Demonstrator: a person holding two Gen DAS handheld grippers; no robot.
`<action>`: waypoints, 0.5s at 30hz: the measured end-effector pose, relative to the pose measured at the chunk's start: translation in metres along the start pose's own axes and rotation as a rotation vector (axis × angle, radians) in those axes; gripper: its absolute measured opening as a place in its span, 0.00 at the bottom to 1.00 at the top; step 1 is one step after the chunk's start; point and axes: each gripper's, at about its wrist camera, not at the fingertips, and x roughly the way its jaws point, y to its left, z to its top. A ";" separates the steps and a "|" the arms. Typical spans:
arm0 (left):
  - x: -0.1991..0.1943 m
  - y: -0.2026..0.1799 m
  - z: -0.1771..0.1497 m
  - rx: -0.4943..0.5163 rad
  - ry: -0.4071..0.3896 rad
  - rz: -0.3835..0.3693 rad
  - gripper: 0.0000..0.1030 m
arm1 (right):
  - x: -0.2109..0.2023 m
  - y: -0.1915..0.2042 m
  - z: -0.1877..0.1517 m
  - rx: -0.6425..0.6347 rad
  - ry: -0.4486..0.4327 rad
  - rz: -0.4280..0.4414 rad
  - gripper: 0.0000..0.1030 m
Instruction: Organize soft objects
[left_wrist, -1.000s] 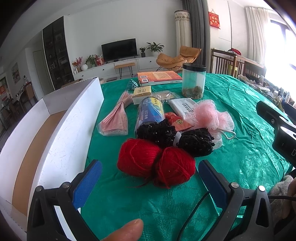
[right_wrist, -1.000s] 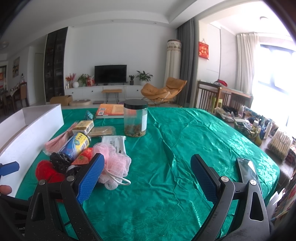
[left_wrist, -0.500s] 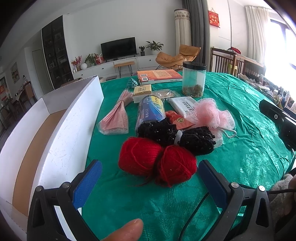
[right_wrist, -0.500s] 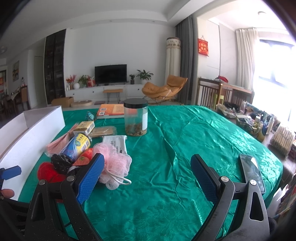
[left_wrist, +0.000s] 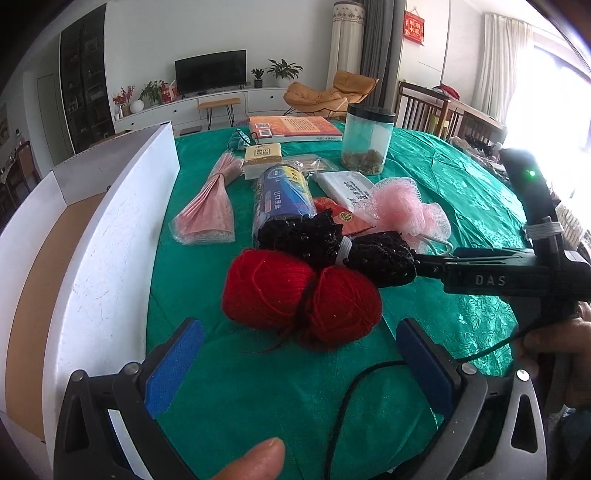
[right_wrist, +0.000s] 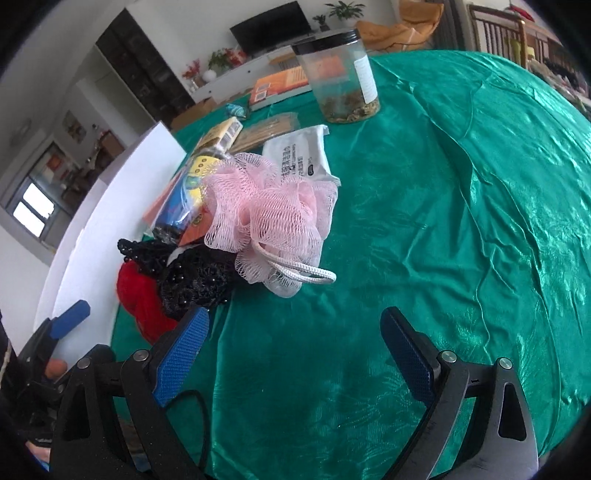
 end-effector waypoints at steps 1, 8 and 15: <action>0.001 0.000 -0.001 0.004 0.009 0.005 1.00 | 0.010 0.004 0.008 -0.053 0.006 -0.070 0.92; 0.004 0.003 -0.006 0.015 0.032 0.021 1.00 | -0.048 -0.103 0.009 0.424 -0.367 -0.447 0.92; 0.011 -0.001 -0.004 -0.015 0.058 -0.020 1.00 | -0.071 -0.121 -0.005 0.551 -0.454 -0.100 0.94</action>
